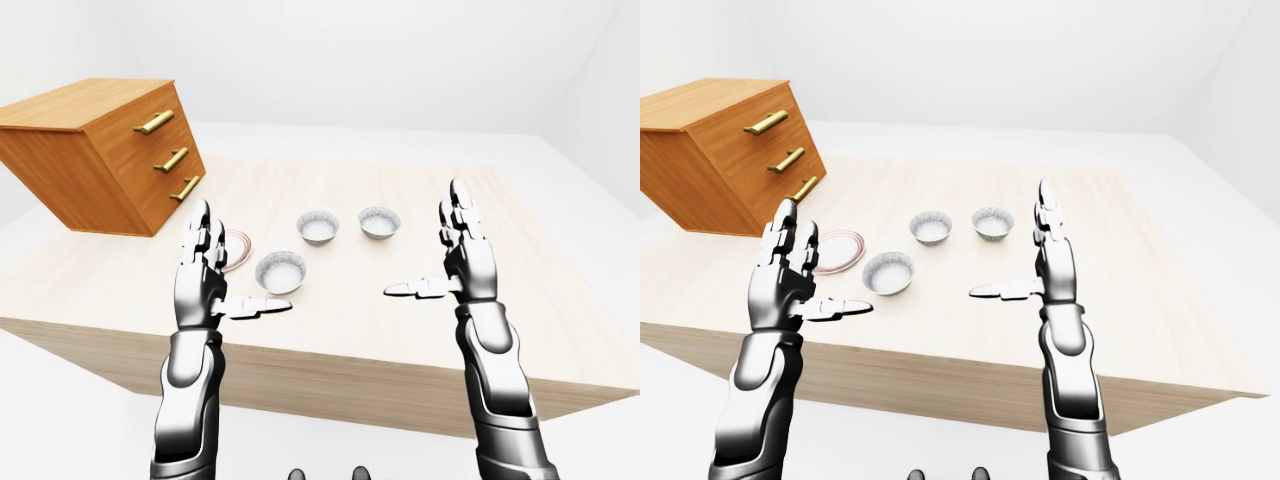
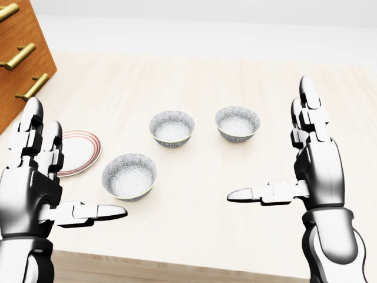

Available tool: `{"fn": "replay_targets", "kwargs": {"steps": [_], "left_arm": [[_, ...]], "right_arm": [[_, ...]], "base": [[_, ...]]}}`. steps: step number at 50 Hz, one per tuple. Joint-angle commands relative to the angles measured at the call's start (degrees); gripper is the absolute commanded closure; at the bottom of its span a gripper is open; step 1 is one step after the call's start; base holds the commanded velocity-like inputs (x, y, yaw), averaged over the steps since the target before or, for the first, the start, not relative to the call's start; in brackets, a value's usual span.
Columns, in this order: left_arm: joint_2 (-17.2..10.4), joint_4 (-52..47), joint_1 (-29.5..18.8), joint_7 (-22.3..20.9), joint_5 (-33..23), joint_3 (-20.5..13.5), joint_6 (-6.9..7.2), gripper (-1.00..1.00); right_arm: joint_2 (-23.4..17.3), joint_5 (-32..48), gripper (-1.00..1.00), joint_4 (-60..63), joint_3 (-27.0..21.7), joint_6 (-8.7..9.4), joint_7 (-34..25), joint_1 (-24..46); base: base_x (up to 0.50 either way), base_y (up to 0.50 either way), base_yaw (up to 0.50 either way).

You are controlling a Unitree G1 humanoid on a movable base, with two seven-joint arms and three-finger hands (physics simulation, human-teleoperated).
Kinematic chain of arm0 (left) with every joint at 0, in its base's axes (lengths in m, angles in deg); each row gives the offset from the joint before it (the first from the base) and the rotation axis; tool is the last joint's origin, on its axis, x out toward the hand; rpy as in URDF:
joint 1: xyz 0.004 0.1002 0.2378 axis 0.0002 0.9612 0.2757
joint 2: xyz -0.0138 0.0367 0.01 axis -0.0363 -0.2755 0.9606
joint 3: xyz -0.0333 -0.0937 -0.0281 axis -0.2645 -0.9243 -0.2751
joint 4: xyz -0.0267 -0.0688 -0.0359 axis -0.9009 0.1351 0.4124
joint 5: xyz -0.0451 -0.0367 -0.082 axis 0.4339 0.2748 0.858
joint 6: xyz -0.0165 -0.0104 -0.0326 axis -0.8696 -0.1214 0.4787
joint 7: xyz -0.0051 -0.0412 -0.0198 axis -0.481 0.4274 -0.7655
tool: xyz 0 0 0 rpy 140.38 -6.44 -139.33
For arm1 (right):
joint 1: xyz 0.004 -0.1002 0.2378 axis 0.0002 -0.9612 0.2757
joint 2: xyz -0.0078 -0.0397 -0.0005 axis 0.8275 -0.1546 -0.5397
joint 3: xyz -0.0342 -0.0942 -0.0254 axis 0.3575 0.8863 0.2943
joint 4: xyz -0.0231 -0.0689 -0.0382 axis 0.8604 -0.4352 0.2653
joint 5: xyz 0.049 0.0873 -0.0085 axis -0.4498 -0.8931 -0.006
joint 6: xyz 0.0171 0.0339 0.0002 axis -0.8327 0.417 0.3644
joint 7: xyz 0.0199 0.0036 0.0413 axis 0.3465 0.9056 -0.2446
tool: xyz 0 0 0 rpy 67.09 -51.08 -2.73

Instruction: Stack the bowl at the front on the bowl in the middle.

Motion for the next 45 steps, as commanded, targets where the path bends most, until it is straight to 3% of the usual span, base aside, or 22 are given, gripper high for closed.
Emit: {"fn": "replay_targets", "kwargs": {"steps": [1, 14, 45], "left_arm": [[-0.2, 0.9, -0.6, 0.2, 0.3, -0.3, 0.0, -1.0], [-0.5, 1.7, -1.4, 0.5, 1.3, -1.1, 0.0, -1.0], [-0.9, 2.9, -1.6, 0.4, 1.9, -1.6, 0.0, -1.0]], "right_arm": [[-0.4, 3.9, -1.0, -5.9, 0.4, -3.5, 2.8, 2.1], [-0.4, 3.7, -1.0, -10.9, 0.8, -5.81, 3.0, 2.8], [0.3, 5.1, -1.0, -10.7, 2.0, -6.01, 1.9, 1.3]], "base": [[0.0, 0.0, 0.0], [0.01, 0.0, 0.0], [0.14, 0.02, 0.0]]}}
